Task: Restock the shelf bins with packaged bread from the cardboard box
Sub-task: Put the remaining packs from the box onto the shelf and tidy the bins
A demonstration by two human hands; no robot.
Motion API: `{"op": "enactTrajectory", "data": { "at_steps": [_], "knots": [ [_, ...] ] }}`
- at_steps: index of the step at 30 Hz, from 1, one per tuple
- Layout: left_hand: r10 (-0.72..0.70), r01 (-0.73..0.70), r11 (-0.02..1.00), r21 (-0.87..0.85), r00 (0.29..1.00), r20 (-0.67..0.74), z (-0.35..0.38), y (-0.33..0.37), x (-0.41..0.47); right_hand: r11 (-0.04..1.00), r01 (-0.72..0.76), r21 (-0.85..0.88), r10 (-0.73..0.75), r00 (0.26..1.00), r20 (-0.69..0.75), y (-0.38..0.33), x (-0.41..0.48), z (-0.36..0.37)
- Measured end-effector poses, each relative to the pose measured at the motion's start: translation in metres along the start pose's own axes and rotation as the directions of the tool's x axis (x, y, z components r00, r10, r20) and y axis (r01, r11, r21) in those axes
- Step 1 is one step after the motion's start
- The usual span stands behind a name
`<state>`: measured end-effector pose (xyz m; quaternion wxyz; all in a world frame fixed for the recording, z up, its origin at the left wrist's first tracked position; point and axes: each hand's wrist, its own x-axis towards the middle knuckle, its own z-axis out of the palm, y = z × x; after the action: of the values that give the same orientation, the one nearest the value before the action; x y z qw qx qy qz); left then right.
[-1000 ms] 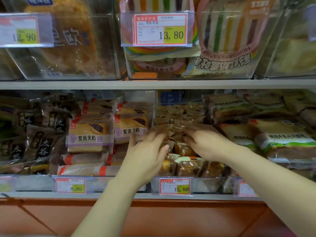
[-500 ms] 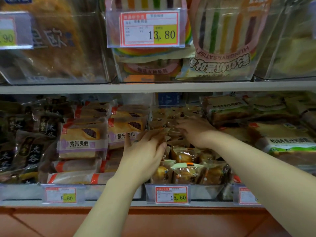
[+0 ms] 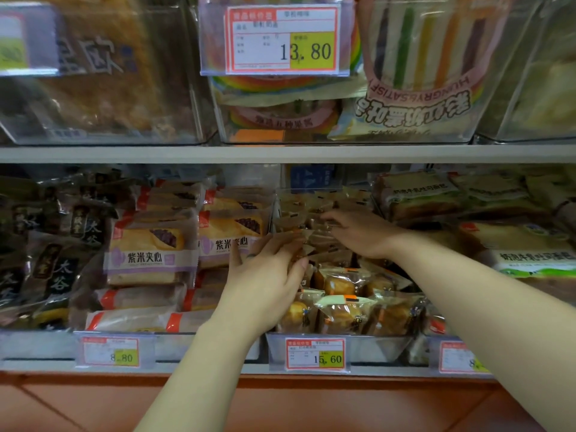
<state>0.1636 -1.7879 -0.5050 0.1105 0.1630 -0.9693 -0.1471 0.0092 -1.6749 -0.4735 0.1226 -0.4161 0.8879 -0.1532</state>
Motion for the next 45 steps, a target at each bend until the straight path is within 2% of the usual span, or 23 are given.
{"op": "enactTrajectory", "data": {
  "at_steps": [3,5,7,11,17,23,28,32,37,42,45],
  "knots": [
    [0.004,-0.004,1.0,-0.008,1.0,0.0,-0.001,-0.001,-0.002,0.995,-0.041,-0.092,0.04,0.999,-0.013,0.002,0.005,0.002],
    [0.004,-0.004,1.0,-0.013,1.0,0.006,-0.001,-0.002,-0.002,0.995,-0.05,-0.082,0.047,0.998,-0.028,0.004,0.008,0.0],
    [0.005,-0.005,1.0,-0.015,1.0,0.003,0.0,-0.002,-0.001,0.998,-0.031,-0.05,0.028,0.997,-0.071,0.004,0.015,-0.001],
    [0.006,-0.006,1.0,-0.022,1.0,0.001,0.001,-0.004,0.0,0.987,-0.007,-0.163,-0.006,0.997,-0.077,-0.001,0.035,0.007],
    [0.012,-0.011,1.0,-0.025,1.0,0.01,0.0,-0.005,0.0,0.995,-0.033,-0.09,0.025,0.996,-0.085,0.013,0.049,0.01],
    [0.015,-0.014,1.0,-0.015,1.0,0.014,0.0,-0.007,0.0,0.987,-0.044,-0.155,0.005,0.971,-0.24,0.013,0.05,0.002],
    [0.016,-0.016,1.0,-0.011,1.0,0.018,0.0,-0.006,0.001,0.978,-0.049,-0.201,0.023,0.991,-0.132,0.016,0.043,0.009],
    [0.018,-0.018,1.0,-0.008,1.0,0.019,0.001,-0.007,0.0,0.993,-0.079,-0.084,0.067,0.989,-0.131,0.02,0.042,0.004],
    [0.016,-0.016,1.0,-0.009,1.0,0.011,0.0,-0.006,0.0,0.971,0.031,-0.235,-0.071,0.984,-0.164,0.009,0.022,0.005],
    [0.007,-0.007,1.0,-0.005,1.0,0.001,0.002,-0.004,-0.001,0.995,-0.002,-0.104,0.003,1.0,0.013,-0.006,0.019,0.009],
    [0.003,-0.003,1.0,-0.011,1.0,0.002,0.002,-0.002,-0.001,0.99,0.002,-0.141,0.005,0.999,0.045,-0.008,0.017,0.008]
  ]
}}
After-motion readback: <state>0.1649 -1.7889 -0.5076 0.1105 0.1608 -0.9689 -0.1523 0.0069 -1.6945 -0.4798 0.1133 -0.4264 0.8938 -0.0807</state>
